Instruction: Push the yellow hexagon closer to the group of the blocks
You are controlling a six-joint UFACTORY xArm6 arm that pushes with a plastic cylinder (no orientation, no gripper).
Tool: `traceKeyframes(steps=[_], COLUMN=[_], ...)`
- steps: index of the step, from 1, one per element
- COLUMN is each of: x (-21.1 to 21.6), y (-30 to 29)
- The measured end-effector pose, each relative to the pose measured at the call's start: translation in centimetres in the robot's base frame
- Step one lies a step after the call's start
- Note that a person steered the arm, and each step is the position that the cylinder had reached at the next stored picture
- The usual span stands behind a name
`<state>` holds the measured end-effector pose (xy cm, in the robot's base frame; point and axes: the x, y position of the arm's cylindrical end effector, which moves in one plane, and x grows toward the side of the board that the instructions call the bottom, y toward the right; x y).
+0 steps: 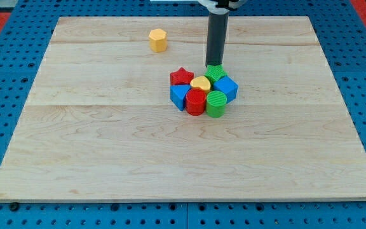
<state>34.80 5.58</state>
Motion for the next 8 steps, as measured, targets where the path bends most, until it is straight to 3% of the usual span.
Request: traceKeyframes(steps=[1,3,4,5,8], x=[-1.5,-10.0,-12.7,-12.7,-7.0], y=[-1.7,-3.5,-7.1,-11.3,-12.1])
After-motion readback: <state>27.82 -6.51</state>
